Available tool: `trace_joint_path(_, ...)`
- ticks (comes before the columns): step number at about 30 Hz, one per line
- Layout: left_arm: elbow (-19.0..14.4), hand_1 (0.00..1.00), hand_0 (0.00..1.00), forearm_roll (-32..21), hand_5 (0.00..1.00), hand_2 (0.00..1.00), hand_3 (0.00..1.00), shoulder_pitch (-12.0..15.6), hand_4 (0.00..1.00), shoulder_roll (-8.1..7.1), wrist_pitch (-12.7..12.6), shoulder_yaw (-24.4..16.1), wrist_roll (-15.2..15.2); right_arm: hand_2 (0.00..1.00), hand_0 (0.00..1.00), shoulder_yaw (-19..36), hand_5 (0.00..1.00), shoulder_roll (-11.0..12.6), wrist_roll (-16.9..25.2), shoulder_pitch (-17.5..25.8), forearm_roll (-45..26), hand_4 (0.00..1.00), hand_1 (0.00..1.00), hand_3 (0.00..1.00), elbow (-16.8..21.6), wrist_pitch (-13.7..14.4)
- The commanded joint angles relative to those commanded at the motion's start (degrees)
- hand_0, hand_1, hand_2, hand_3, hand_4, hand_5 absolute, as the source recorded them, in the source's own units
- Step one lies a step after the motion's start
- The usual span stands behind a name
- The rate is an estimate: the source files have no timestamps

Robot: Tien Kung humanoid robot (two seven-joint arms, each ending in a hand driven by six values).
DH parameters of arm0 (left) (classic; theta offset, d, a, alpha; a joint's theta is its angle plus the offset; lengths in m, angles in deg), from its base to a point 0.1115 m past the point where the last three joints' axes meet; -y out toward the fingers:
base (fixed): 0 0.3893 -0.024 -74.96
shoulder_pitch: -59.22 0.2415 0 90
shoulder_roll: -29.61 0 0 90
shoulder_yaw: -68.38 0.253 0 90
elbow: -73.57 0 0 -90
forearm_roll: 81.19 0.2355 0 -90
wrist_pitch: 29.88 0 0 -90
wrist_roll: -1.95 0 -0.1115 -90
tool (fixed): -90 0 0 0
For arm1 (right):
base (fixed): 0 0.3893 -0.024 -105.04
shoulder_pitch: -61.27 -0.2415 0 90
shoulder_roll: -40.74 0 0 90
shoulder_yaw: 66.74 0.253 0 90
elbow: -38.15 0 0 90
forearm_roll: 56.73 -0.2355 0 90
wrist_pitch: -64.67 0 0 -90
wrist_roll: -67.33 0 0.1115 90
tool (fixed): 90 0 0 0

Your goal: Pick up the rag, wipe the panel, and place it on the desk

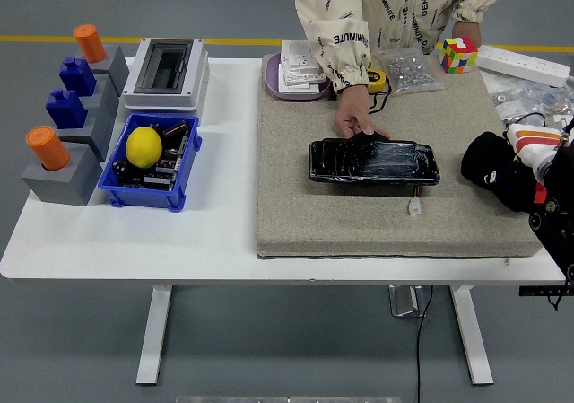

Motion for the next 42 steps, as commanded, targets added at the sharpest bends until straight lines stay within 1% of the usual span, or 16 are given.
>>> trace_joint_path(1,0.00,0.696,0.650,-0.05,0.474,0.742,0.565,-0.02,0.598,0.00,0.01,0.04,-0.02,0.629,0.457,-0.03,0.530,-0.04,0.01,0.00,-0.15,0.998,0.515,0.610,-0.02,-0.41)
trace_joint_path(6,0.00,0.696,0.650,-0.11,0.474,0.742,0.565,-0.07,0.598,0.03,0.02,0.08,-0.02,0.629,0.457,-0.04,0.530,-0.10,0.29,-0.07,-0.61,0.998,0.515,0.610,0.08,-1.07)
trace_joint_path(7,0.00,0.696,0.650,-0.06,0.473,0.740,0.565,-0.08,0.598,0.01,0.00,0.01,-0.02,0.700,0.555,-0.04,0.595,-0.05,0.41,-0.10,-0.73,0.998,0.587,0.735,0.25,-1.12)
trace_joint_path(12,0.00,0.696,0.650,-0.02,0.473,0.740,0.565,-0.07,0.598,0.00,0.00,-0.07,-0.01,0.700,0.555,0.17,0.595,0.14,0.64,-0.12,-0.84,0.998,0.587,0.735,0.86,-1.01)
trace_joint_path(13,0.00,0.696,0.651,-0.05,0.474,0.740,0.565,-0.06,0.598,0.00,0.01,-0.05,-0.03,0.721,0.595,0.24,0.605,0.17,0.65,-0.13,-0.83,0.998,0.614,0.748,0.94,-0.95)
trace_joint_path(18,0.00,0.696,0.651,0.01,0.474,0.740,0.565,-0.05,0.598,0.00,0.00,-0.15,0.00,0.721,0.595,0.48,0.605,0.45,0.64,-0.27,-0.50,0.998,0.614,0.748,1.56,-0.73)
trace_joint_path(19,0.00,0.696,0.651,0.04,0.474,0.740,0.565,-0.05,0.598,-0.01,0.00,-0.18,0.00,0.744,0.624,0.51,0.608,0.52,0.63,-0.28,-0.42,0.998,0.632,0.765,1.73,-0.76)
trace_joint_path(22,0.00,0.696,0.651,0.08,0.474,0.740,0.565,-0.03,0.598,-0.03,-0.01,-0.21,0.00,0.744,0.624,0.60,0.608,0.77,0.57,-0.31,-0.33,0.998,0.632,0.765,2.24,-0.83)
trace_joint_path(24,0.00,0.696,0.651,0.10,0.474,0.740,0.565,0.00,0.598,-0.03,-0.01,-0.20,0.00,0.744,0.624,0.66,0.608,0.91,0.47,-0.32,-0.25,0.998,0.632,0.765,2.53,-1.01)
trace_joint_path(25,0.00,0.696,0.650,0.08,0.474,0.740,0.565,0.03,0.598,-0.02,-0.01,-0.19,0.00,0.763,0.651,0.73,0.609,1.01,0.35,-0.30,-0.16,0.998,0.653,0.785,2.77,-1.23)
trace_joint_path(28,0.00,0.696,0.650,0.02,0.474,0.740,0.565,0.11,0.598,0.01,0.01,-0.11,0.00,0.763,0.651,0.91,0.609,1.39,0.04,-0.19,-0.02,0.998,0.653,0.785,3.59,-1.74)
trace_joint_path(30,0.00,0.696,0.650,0.00,0.474,0.740,0.565,0.15,0.598,0.02,0.00,-0.10,-0.03,0.763,0.651,1.20,0.609,1.88,-0.11,-0.03,0.03,0.998,0.653,0.785,4.55,-1.90)
trace_joint_path(31,0.00,0.696,0.650,0.00,0.475,0.740,0.565,0.16,0.597,0.01,0.00,-0.07,-0.03,0.780,0.669,1.36,0.616,2.12,-0.18,0.01,0.07,0.998,0.673,0.793,4.97,-1.93)
trace_joint_path(38,0.00,0.696,0.649,0.14,0.474,0.740,0.565,0.27,0.598,-0.18,-0.02,0.02,-0.01,0.784,0.684,3.08,0.621,4.24,-0.97,0.46,0.59,0.998,0.675,0.795,8.77,-2.19)
trace_joint_path(40,0.00,0.696,0.649,0.06,0.474,0.740,0.565,0.28,0.598,-0.17,0.01,0.18,-0.06,0.784,0.684,3.99,0.621,4.88,-1.09,1.03,0.48,0.998,0.675,0.795,10.36,-1.57)
trace_joint_path(42,0.00,0.696,0.649,0.02,0.474,0.740,0.565,0.27,0.598,-0.16,0.01,0.25,-0.08,0.784,0.684,4.87,0.621,5.32,-0.93,1.68,0.13,0.998,0.675,0.795,11.68,-0.20)
